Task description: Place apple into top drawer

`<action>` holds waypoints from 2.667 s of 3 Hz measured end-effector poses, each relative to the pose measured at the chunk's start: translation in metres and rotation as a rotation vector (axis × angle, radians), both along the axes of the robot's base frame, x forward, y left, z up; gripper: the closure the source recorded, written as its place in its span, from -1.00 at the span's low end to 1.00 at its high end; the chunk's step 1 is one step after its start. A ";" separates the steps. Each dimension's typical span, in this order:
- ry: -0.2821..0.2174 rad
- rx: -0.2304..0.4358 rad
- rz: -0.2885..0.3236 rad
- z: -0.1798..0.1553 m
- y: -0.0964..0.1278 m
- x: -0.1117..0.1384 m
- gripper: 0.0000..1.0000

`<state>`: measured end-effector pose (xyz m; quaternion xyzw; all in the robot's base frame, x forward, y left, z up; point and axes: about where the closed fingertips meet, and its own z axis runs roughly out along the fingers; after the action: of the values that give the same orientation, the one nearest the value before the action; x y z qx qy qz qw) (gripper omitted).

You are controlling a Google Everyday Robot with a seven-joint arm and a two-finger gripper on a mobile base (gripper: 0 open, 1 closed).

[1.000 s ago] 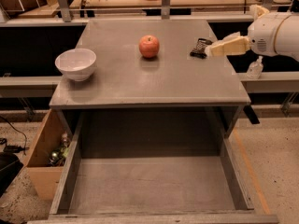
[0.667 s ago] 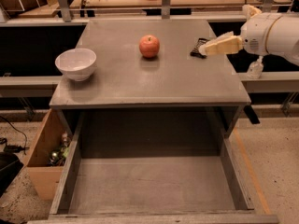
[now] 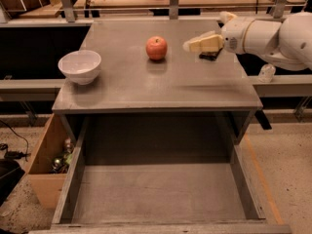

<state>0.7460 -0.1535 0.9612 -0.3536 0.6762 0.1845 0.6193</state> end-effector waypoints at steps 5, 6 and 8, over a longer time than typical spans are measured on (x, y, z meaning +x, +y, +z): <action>0.169 -0.002 0.239 -0.074 0.130 0.075 -1.00; 0.195 -0.013 0.235 -0.090 0.140 0.078 -0.71; 0.200 -0.012 0.244 -0.094 0.147 0.077 0.23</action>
Offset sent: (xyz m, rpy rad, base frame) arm 0.0684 0.0881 -0.0622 0.0010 0.1837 0.1855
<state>0.8233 -0.0062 0.8675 -0.4169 0.6874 0.2888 0.5199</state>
